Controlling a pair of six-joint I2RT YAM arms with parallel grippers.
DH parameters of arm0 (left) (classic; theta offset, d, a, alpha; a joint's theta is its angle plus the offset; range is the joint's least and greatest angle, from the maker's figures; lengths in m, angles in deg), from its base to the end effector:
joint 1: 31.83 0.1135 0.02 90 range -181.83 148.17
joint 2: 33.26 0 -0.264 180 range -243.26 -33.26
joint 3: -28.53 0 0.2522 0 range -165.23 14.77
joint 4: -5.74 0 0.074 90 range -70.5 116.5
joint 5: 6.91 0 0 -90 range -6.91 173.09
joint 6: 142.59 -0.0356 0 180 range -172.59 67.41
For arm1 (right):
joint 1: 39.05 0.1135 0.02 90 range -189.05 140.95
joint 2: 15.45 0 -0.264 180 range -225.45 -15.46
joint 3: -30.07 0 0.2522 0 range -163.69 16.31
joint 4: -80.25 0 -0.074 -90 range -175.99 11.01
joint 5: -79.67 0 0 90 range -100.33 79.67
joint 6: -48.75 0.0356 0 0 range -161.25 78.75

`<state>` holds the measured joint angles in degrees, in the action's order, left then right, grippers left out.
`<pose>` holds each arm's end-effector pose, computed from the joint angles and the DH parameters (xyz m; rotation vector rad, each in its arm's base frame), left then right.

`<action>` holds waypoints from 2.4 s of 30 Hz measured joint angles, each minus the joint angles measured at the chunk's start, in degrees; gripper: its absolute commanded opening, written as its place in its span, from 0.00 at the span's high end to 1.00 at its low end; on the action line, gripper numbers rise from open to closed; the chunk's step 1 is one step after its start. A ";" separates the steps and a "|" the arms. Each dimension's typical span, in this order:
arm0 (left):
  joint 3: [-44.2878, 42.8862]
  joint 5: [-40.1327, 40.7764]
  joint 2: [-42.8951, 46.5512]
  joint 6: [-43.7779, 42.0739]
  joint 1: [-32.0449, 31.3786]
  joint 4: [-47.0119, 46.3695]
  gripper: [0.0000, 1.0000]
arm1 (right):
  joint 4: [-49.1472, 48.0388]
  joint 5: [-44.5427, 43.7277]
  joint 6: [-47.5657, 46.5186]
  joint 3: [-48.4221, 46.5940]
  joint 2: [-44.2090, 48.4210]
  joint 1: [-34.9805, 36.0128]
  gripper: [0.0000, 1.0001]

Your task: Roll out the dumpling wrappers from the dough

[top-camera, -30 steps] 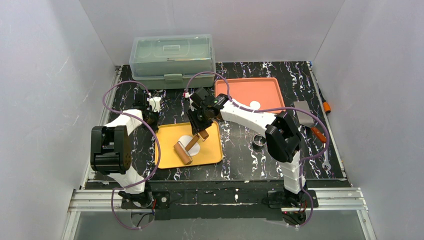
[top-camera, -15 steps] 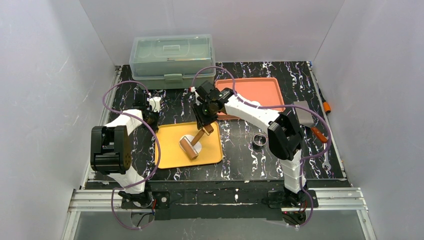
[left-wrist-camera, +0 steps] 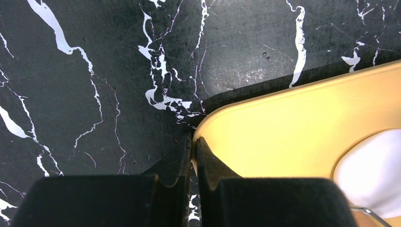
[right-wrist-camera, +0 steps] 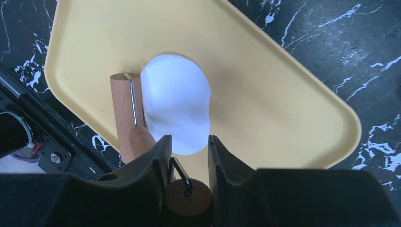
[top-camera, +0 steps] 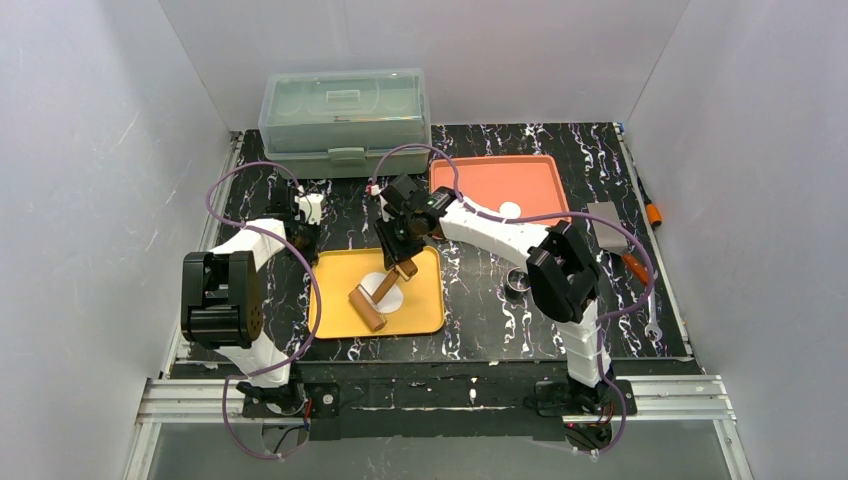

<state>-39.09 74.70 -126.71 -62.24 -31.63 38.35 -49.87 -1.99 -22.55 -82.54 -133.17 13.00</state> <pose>0.3201 -0.0041 0.1741 0.2656 2.5650 -0.1259 0.2768 0.3633 0.2353 -0.8195 2.5235 0.6420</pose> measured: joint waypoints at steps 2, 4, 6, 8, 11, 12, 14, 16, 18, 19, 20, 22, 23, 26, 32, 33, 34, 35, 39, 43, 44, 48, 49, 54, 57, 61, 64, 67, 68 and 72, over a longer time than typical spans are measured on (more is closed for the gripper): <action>0.00 -0.02 0.00 0.00 0.00 0.00 1.00 | 0.39 0.22 -0.50 -0.28 0.00 -0.63 0.99; 0.00 -0.04 0.00 0.00 0.00 0.00 1.00 | 1.42 1.14 -1.11 -1.16 -0.04 -1.07 0.99; 0.00 -0.07 0.00 0.00 0.00 0.00 1.00 | 2.78 2.84 -1.77 -2.89 -0.46 -1.07 0.99; 0.00 -0.07 -0.02 0.00 0.00 0.00 1.00 | 2.95 5.31 -1.99 -4.98 -1.27 -0.98 0.99; 0.00 -0.07 -0.02 0.00 0.00 0.00 1.00 | 2.78 9.27 -1.27 -7.69 -2.12 -0.15 0.99; 0.00 -0.07 0.00 0.00 0.00 0.00 1.00 | 2.71 10.69 -0.81 -8.57 -2.27 0.26 0.99; 0.00 -0.11 -0.02 0.00 0.00 0.00 1.00 | 2.40 12.79 0.02 -10.08 -2.27 0.87 0.99; 0.00 -0.24 0.00 -0.15 0.00 0.02 1.00 | 2.34 13.31 0.59 -11.37 -2.27 1.60 0.99; 0.00 -0.50 0.00 -0.37 0.04 0.04 0.91 | 2.32 13.03 0.85 -12.00 -2.27 1.88 0.99; 0.00 -0.66 0.00 -0.50 0.07 0.09 0.84 | 2.23 12.81 1.07 -12.00 -2.27 1.86 0.99; -0.02 -0.94 0.02 -0.79 0.09 0.13 0.76 | 2.08 12.50 1.40 -11.87 -2.27 1.73 0.99; 0.00 -2.12 0.07 -1.46 0.59 0.44 0.59 | 1.38 11.43 2.12 -10.86 -2.23 1.42 0.99; 0.07 -3.21 0.22 -1.75 0.79 0.94 0.52 | 1.18 10.56 2.40 -10.19 -2.21 1.25 0.99; 0.70 -6.56 2.47 -3.37 1.33 1.99 0.35 | -0.28 7.72 3.23 -5.88 -1.53 0.81 0.99; 0.90 -21.00 15.39 -9.94 1.92 4.59 0.16 | -6.25 5.79 8.70 4.35 0.42 -0.24 0.99; 0.90 -24.02 17.59 -11.04 1.92 5.01 0.13 | -7.91 5.57 9.94 5.79 0.85 -0.33 0.99; 0.90 -26.40 19.02 -11.61 1.92 5.27 0.10 | -9.11 5.22 10.97 6.78 1.25 -0.33 0.99; 0.90 -29.40 20.35 -12.31 1.88 5.57 0.07 | -10.60 4.63 12.00 7.96 1.92 -0.28 0.99; 2.23 -37.55 20.79 -14.36 0.46 5.60 0.02 | -15.74 1.27 16.11 11.34 4.42 -0.22 0.99; 8.31 -37.48 21.40 -17.44 -7.65 6.10 0.06 | -21.00 -1.33 20.20 13.94 5.68 -0.26 0.99; 9.44 -37.16 21.51 -18.18 -9.92 6.08 0.07 | -21.81 -1.75 20.90 14.67 5.92 -0.28 0.99; 12.28 -34.05 21.73 -20.50 -13.44 3.67 0.10 | -23.10 -2.21 23.02 15.52 5.97 -0.28 0.99; 12.90 -33.14 21.77 -20.85 -13.77 2.36 0.11 | -23.34 -2.21 23.23 15.52 5.97 -0.28 0.99; 17.77 -26.75 21.88 -22.53 -15.34 -7.34 0.16 | -24.39 -1.70 23.82 15.52 5.97 -0.28 0.99; 19.50 -25.68 21.86 -23.63 -15.76 -10.49 0.33 | -24.39 -1.14 23.85 15.52 5.97 -0.28 0.99; 19.78 -25.38 21.53 -24.00 -16.22 -13.62 0.59 | -24.52 -0.28 23.82 15.52 5.97 -0.28 0.99; 19.78 -25.44 21.51 -24.15 -16.55 -14.32 0.81 | -24.83 -0.17 23.80 15.50 5.97 -0.39 0.99; 19.87 -27.28 21.44 -25.38 -16.94 -13.84 0.99 | -26.16 -0.22 23.61 15.32 5.90 -0.79 0.99; 19.87 -27.69 21.31 -25.51 -17.22 -13.94 1.00 | -26.05 0.24 23.54 15.28 5.92 -0.90 0.99; 19.87 -28.33 20.57 -25.79 -17.14 -14.08 1.00 | -25.70 0.94 23.39 15.28 5.81 -0.94 0.89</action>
<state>-19.23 46.38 -106.14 -88.03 -48.76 24.28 -75.58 -1.05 0.84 -67.26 -127.35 12.06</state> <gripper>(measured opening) 0.263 0.386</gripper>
